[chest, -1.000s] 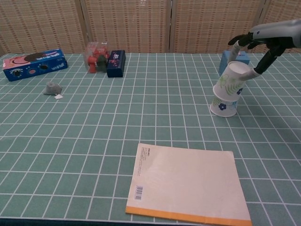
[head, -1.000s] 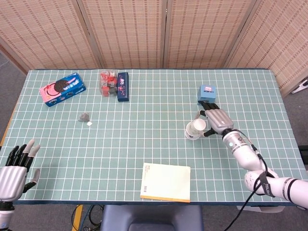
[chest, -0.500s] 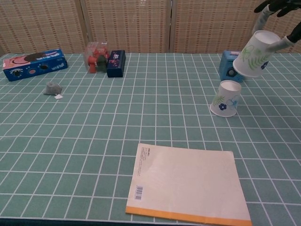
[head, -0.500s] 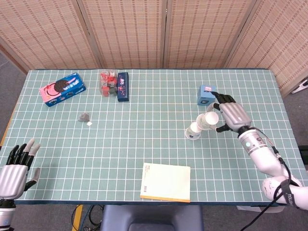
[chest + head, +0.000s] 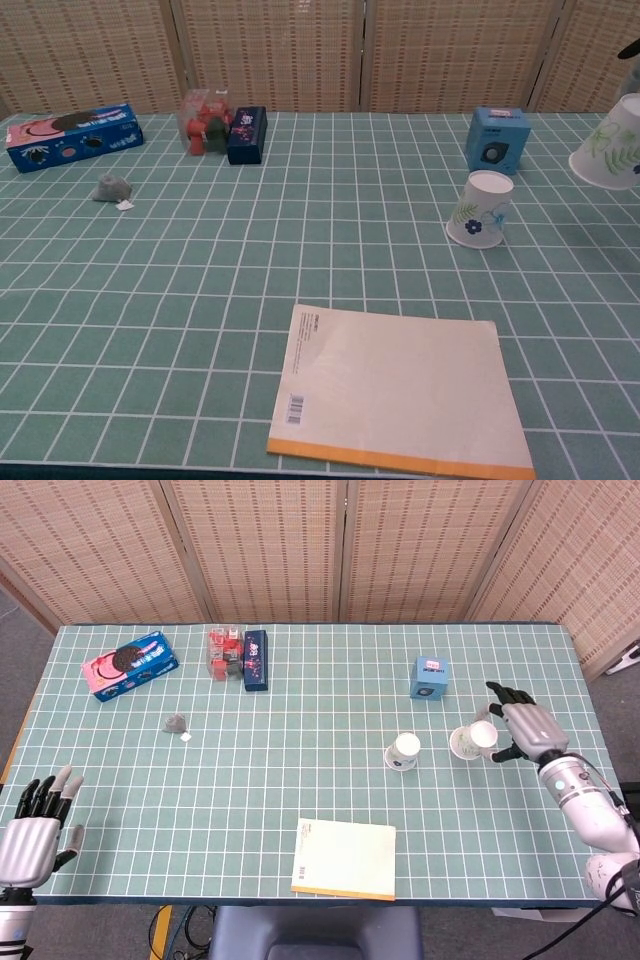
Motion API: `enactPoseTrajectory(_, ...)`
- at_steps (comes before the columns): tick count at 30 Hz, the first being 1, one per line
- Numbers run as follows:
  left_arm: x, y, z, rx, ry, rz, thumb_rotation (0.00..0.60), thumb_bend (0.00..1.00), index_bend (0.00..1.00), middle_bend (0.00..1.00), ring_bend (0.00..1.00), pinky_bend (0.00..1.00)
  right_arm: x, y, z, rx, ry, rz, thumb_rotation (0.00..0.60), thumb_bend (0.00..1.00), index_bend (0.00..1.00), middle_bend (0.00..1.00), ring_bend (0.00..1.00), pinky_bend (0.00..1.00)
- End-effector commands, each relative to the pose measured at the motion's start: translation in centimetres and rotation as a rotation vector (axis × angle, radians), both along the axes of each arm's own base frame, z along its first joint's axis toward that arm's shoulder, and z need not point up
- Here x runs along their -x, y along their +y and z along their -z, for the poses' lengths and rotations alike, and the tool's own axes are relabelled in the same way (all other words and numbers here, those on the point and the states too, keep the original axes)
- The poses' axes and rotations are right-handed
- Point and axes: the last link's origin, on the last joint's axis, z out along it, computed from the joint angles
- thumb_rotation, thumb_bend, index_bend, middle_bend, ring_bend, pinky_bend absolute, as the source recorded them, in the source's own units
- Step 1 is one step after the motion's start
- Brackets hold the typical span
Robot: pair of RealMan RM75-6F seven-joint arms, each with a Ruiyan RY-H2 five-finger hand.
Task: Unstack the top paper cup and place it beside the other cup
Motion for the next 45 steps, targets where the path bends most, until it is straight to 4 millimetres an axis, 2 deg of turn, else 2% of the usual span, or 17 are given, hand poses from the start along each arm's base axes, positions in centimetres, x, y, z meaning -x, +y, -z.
enactPoseTrajectory(1,0.0,0.0,-0.1,-0.003,-0.003,-0.001,0.6,0.49,0.0,0.0,0.0,0.0,1.5,-0.3,1.0,-0.023,-0.012,0.03,0.6,0.28,0.41,0.0,0.0,0.0)
enactPoseTrajectory(14,0.2,0.1,-0.3,0.001,-0.015,-0.005,0.6,0.5,0.0,0.0,0.0,0.0,3.5,-2.5,5.4,-0.096,-0.042,0.062,0.6,0.28,0.41,0.0,0.0,0.0)
enactPoseTrajectory(39,0.1,-0.1,-0.5,0.005,-0.022,0.003,0.6,0.5,0.0,0.0,0.0,0.0,3.4,-4.3,7.9,-0.135,-0.031,0.063,0.6,0.27,0.41,0.0,0.0,0.0)
enactPoseTrajectory(41,0.0,-0.1,-0.5,0.004,-0.022,0.006,0.6,0.5,0.0,0.0,0.0,0.0,3.3,-4.3,7.8,-0.14,-0.036,0.066,0.6,0.26,0.36,0.0,0.0,0.0)
enactPoseTrajectory(45,0.0,-0.1,-0.4,0.006,-0.02,0.008,0.6,0.5,0.0,0.0,0.0,0.0,2.7,-4.1,7.2,-0.156,-0.039,0.06,0.6,0.25,0.17,0.0,0.0,0.0)
